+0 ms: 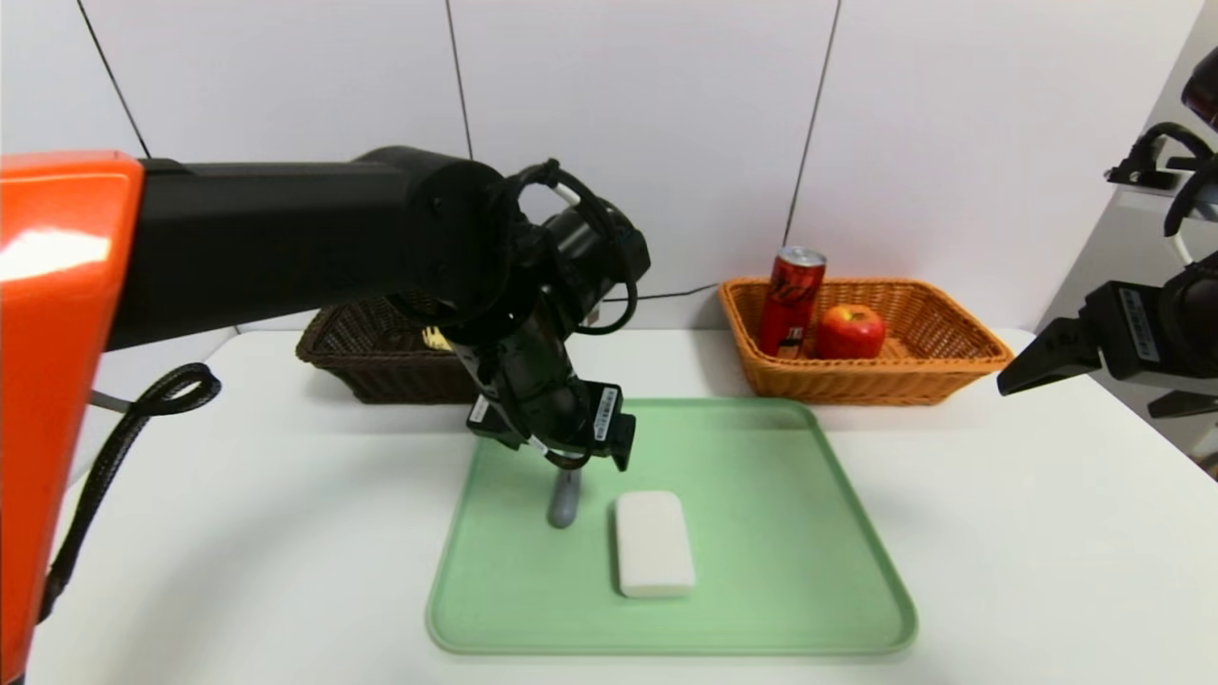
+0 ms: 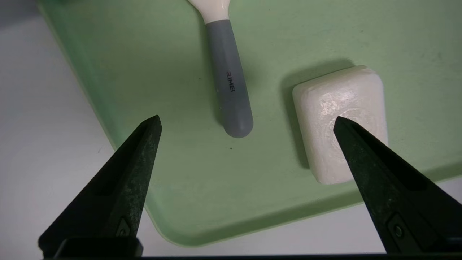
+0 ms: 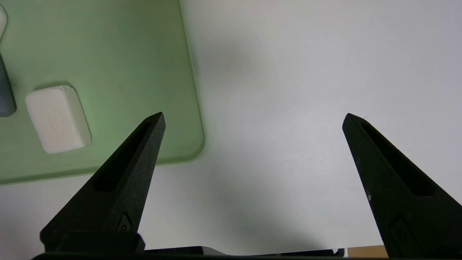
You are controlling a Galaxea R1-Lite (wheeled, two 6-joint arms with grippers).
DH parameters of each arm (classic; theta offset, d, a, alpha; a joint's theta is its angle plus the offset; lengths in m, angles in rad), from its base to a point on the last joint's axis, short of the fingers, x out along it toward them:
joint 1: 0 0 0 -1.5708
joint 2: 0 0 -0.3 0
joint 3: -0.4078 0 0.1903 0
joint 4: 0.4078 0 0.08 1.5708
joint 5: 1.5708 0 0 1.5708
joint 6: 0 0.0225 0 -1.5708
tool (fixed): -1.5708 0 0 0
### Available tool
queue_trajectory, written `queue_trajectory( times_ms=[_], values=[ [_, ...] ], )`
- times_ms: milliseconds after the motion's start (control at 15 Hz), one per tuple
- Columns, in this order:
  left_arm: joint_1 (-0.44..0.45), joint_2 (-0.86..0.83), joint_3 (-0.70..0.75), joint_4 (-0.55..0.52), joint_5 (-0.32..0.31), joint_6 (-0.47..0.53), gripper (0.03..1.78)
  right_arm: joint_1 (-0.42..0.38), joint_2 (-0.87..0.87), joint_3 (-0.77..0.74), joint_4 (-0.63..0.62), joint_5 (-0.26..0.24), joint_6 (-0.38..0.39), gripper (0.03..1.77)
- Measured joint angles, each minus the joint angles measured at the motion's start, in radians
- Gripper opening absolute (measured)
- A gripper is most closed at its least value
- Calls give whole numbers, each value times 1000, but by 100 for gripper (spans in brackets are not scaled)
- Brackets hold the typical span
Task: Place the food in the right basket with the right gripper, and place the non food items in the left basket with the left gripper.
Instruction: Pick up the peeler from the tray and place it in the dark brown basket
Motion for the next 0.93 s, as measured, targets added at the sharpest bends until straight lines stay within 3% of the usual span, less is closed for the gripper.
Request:
queue_trajectory(
  times_ms=[200,600,933],
  values=[
    [16,50,0,-2,1,23,169,-39,17,2,-50,33,-52,170],
    [35,82,0,-9,2,24,169,-43,34,62,-288,32,-189,170],
    [37,103,0,-23,8,38,169,-39,34,85,-299,27,-189,170]
  ],
)
